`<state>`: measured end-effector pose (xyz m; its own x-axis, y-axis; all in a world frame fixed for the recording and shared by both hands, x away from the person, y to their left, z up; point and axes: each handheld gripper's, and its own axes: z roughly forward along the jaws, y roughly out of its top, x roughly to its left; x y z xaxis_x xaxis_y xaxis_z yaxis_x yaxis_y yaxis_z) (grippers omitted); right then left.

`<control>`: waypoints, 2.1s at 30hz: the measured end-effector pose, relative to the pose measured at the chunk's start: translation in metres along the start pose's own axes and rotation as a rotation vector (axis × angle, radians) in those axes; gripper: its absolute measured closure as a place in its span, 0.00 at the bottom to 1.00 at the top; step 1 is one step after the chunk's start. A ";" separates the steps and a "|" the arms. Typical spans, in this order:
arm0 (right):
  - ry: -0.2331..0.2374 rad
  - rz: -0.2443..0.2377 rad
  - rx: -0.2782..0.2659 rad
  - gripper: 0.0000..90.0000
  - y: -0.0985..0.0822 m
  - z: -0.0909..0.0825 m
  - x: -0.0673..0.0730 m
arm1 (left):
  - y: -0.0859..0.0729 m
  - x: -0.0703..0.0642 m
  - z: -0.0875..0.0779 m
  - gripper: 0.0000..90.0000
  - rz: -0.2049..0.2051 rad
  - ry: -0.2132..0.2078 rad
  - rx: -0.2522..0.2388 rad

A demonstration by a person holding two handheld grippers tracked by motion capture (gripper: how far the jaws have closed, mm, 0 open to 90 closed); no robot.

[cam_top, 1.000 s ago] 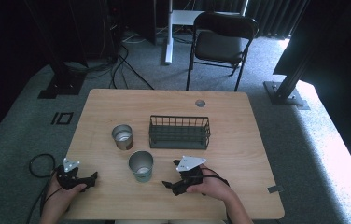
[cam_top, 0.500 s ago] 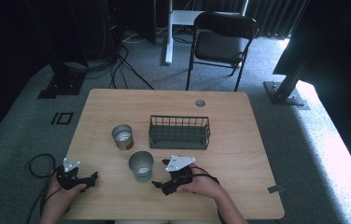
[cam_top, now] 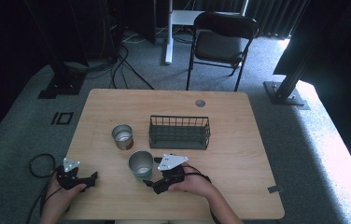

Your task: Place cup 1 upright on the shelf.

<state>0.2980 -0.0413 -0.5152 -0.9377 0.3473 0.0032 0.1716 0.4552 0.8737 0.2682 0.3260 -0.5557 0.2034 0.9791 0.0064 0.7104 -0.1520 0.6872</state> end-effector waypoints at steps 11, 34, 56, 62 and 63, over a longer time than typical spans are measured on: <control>-0.002 0.023 -0.035 0.13 0.002 0.014 0.000 | 0.000 0.000 0.000 0.03 0.000 0.000 0.000; -0.036 0.078 -0.132 0.15 0.004 0.041 0.003 | 0.000 0.000 0.000 0.03 0.000 0.000 0.000; -0.051 0.060 -0.121 0.16 0.016 0.033 0.009 | 0.000 0.000 0.000 0.03 0.000 0.000 0.000; -0.050 0.053 -0.118 0.16 0.023 0.024 0.009 | 0.000 0.000 0.000 0.03 0.000 0.000 0.000; -0.046 0.057 -0.122 0.16 0.024 0.023 0.009 | 0.000 0.000 0.000 0.03 -0.001 0.000 -0.001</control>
<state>0.3006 -0.0087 -0.5054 -0.9121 0.4085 0.0342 0.1834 0.3320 0.9253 0.2682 0.3259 -0.5558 0.2029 0.9792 0.0061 0.7101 -0.1514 0.6876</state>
